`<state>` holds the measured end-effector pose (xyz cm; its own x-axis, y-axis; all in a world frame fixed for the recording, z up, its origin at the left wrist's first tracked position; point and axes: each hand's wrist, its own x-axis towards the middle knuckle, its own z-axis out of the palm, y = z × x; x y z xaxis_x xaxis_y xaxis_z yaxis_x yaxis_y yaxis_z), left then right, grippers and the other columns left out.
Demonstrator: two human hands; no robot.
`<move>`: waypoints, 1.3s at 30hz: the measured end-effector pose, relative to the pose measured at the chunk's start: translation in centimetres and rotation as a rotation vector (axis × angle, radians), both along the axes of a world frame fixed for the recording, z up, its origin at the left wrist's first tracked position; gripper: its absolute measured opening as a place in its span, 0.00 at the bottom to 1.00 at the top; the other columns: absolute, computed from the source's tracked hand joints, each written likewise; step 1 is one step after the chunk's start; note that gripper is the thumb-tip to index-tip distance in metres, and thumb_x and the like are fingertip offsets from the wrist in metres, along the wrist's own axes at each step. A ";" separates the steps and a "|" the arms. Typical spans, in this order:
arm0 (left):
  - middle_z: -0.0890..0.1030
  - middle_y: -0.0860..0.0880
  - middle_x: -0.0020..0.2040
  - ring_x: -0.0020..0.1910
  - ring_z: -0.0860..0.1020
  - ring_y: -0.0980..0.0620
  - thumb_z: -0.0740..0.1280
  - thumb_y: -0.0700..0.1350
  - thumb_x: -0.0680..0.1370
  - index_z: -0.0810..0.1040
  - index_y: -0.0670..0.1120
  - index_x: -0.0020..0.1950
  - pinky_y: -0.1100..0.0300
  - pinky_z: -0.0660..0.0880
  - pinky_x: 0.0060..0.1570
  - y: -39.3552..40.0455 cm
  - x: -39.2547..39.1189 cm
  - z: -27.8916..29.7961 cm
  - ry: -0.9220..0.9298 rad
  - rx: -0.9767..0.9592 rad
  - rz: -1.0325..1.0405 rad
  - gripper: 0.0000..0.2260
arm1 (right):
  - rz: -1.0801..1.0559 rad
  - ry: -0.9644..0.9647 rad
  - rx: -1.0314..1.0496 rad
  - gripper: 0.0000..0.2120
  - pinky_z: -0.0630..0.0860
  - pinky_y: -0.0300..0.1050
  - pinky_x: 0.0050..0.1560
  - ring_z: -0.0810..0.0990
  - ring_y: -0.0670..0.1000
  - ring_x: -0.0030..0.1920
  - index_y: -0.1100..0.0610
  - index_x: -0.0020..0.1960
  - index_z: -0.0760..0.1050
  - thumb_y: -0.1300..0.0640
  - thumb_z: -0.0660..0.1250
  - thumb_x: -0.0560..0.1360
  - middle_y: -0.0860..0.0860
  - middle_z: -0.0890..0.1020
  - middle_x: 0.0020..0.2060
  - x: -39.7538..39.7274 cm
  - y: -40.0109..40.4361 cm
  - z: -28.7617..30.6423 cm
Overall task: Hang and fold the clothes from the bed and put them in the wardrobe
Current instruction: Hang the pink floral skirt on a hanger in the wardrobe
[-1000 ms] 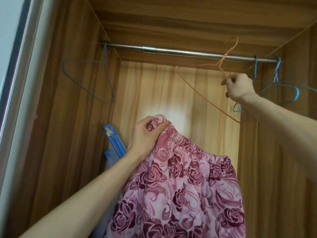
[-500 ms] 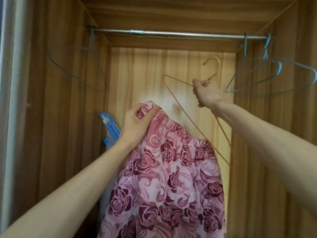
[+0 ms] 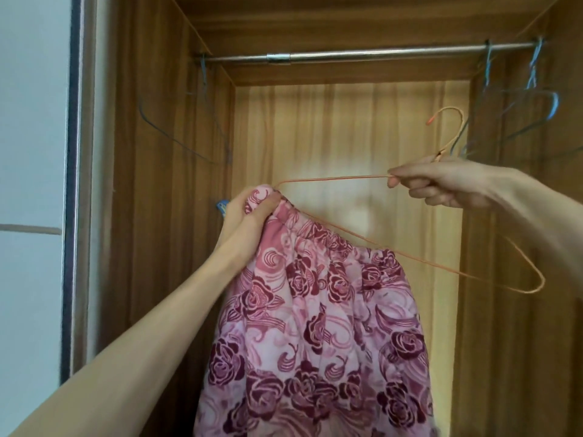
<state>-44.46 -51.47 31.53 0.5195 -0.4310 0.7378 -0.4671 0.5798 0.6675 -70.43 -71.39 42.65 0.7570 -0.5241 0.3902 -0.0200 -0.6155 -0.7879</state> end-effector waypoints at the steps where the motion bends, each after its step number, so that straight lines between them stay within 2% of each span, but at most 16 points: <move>1: 0.88 0.46 0.48 0.51 0.86 0.45 0.71 0.48 0.82 0.83 0.52 0.49 0.42 0.80 0.60 0.3 0.2 -0.1 0.008 0.003 0.013 0.03 | 0.015 -0.013 0.014 0.11 0.50 0.35 0.20 0.55 0.42 0.25 0.57 0.47 0.84 0.49 0.71 0.76 0.45 0.56 0.29 -0.1 -0.1 0.0; 4: 0.87 0.43 0.49 0.51 0.86 0.45 0.70 0.47 0.82 0.83 0.51 0.50 0.41 0.80 0.61 1.1 0.5 -0.7 0.003 0.024 0.046 0.02 | 0.037 -0.050 0.027 0.13 0.49 0.36 0.22 0.54 0.43 0.25 0.56 0.47 0.84 0.47 0.73 0.71 0.46 0.56 0.30 -0.6 -0.3 0.1; 7: 0.87 0.42 0.50 0.52 0.86 0.42 0.72 0.48 0.81 0.83 0.52 0.50 0.40 0.80 0.60 1.5 0.7 -1.0 -0.010 0.036 0.052 0.02 | 0.047 0.028 -0.027 0.12 0.50 0.37 0.22 0.54 0.44 0.26 0.56 0.44 0.86 0.47 0.73 0.71 0.47 0.57 0.29 -0.4 0.1 -0.1; 9: 0.87 0.45 0.49 0.51 0.86 0.44 0.72 0.49 0.80 0.83 0.54 0.49 0.44 0.81 0.56 1.8 0.7 -1.0 -0.023 0.050 0.054 0.01 | 0.069 0.090 -0.051 0.11 0.52 0.35 0.21 0.55 0.44 0.26 0.57 0.44 0.86 0.48 0.73 0.72 0.47 0.58 0.29 0.0 0.7 -0.2; 12: 0.87 0.48 0.47 0.48 0.86 0.48 0.72 0.46 0.81 0.83 0.50 0.51 0.52 0.81 0.49 2.3 0.9 -0.8 -0.058 0.095 0.070 0.01 | 0.088 0.141 -0.049 0.12 0.52 0.35 0.21 0.55 0.43 0.25 0.58 0.43 0.85 0.49 0.73 0.72 0.46 0.58 0.28 0.2 1.1 0.1; 17: 0.88 0.44 0.49 0.49 0.87 0.45 0.71 0.45 0.82 0.83 0.46 0.56 0.52 0.83 0.49 3.3 0.5 -0.2 -0.170 0.205 0.090 0.05 | 0.102 0.230 -0.107 0.12 0.50 0.39 0.25 0.56 0.43 0.25 0.59 0.46 0.84 0.50 0.71 0.75 0.47 0.59 0.28 0.8 2.3 0.4; 22: 0.87 0.44 0.50 0.50 0.87 0.46 0.72 0.46 0.82 0.83 0.44 0.55 0.53 0.83 0.50 3.7 -0.4 0.0 -0.280 0.258 0.089 0.05 | 0.116 0.301 -0.134 0.11 0.49 0.38 0.25 0.56 0.44 0.25 0.60 0.46 0.85 0.51 0.71 0.77 0.47 0.60 0.28 2.0 3.5 1.1; 24: 0.87 0.45 0.48 0.48 0.87 0.47 0.72 0.46 0.82 0.83 0.44 0.55 0.55 0.84 0.48 3.7 -1.3 0.2 -0.327 0.295 0.051 0.06 | 0.136 0.345 -0.133 0.11 0.48 0.39 0.25 0.54 0.44 0.25 0.58 0.45 0.85 0.50 0.72 0.76 0.46 0.59 0.28 2.8 3.9 1.2; 29: 0.88 0.44 0.47 0.47 0.88 0.46 0.75 0.46 0.80 0.84 0.45 0.53 0.52 0.85 0.49 3.3 -2.7 0.4 -0.392 0.449 -0.034 0.06 | 0.229 0.430 -0.150 0.11 0.49 0.38 0.25 0.51 0.46 0.28 0.57 0.43 0.85 0.50 0.71 0.77 0.47 0.57 0.28 4.8 4.2 0.2; 33: 0.85 0.45 0.41 0.39 0.84 0.50 0.74 0.47 0.80 0.82 0.37 0.52 0.57 0.80 0.41 2.9 -2.3 -0.1 -0.459 0.540 -0.051 0.12 | 0.249 0.480 -0.165 0.12 0.49 0.43 0.30 0.51 0.48 0.30 0.55 0.46 0.86 0.47 0.70 0.78 0.47 0.58 0.29 5.6 3.8 -1.8; 36: 0.82 0.48 0.36 0.35 0.80 0.52 0.72 0.50 0.82 0.81 0.40 0.45 0.56 0.75 0.38 2.4 -2.3 -0.8 -0.483 0.526 -0.012 0.14 | 0.194 0.389 -0.173 0.16 0.53 0.41 0.30 0.56 0.48 0.30 0.57 0.50 0.86 0.44 0.70 0.79 0.48 0.64 0.31 5.7 3.7 -3.0; 39: 0.82 0.45 0.34 0.33 0.81 0.48 0.71 0.56 0.81 0.81 0.44 0.41 0.51 0.75 0.38 2.3 -2.1 -1.1 -0.508 0.510 0.069 0.17 | 0.197 0.298 -0.108 0.27 0.68 0.41 0.37 0.68 0.48 0.33 0.57 0.57 0.86 0.35 0.65 0.77 0.49 0.74 0.38 4.8 2.8 -3.6</move>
<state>-46.60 -49.18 30.42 0.2046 -0.7645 0.6113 -0.8160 0.2117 0.5379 -65.63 -68.57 39.04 0.9280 -0.3249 0.1823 -0.1119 -0.7098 -0.6954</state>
